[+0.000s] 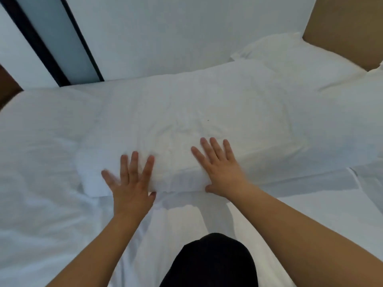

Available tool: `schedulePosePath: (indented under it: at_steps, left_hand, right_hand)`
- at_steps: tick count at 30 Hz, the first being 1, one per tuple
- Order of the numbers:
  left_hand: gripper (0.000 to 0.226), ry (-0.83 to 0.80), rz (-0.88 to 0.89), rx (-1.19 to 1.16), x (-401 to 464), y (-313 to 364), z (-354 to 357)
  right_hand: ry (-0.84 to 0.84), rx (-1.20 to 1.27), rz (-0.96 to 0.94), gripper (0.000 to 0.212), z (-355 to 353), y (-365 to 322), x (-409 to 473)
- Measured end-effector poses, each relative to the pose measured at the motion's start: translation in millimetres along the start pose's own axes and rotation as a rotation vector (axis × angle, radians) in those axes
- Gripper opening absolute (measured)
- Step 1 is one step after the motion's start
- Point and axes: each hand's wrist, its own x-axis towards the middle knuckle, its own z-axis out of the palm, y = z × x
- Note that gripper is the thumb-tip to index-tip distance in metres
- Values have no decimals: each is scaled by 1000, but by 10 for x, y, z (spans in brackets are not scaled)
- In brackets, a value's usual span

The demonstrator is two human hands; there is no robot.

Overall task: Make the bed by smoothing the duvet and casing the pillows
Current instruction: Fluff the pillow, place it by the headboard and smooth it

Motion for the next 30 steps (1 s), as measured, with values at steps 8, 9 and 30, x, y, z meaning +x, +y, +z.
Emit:
schedulePosePath:
  at_steps: [8,9,30]
  left_hand:
    - [95,187,87,77,254,-574,361]
    - [89,239,158,83,367,-693,350]
    - [68,-218,150,-212,1279,989,-393]
  right_hand:
    - [64,-23,116,107,320,191,330]
    - [76,-35,129,101,334,226,338]
    - [-239,169,724,70,-120,1730,-711]
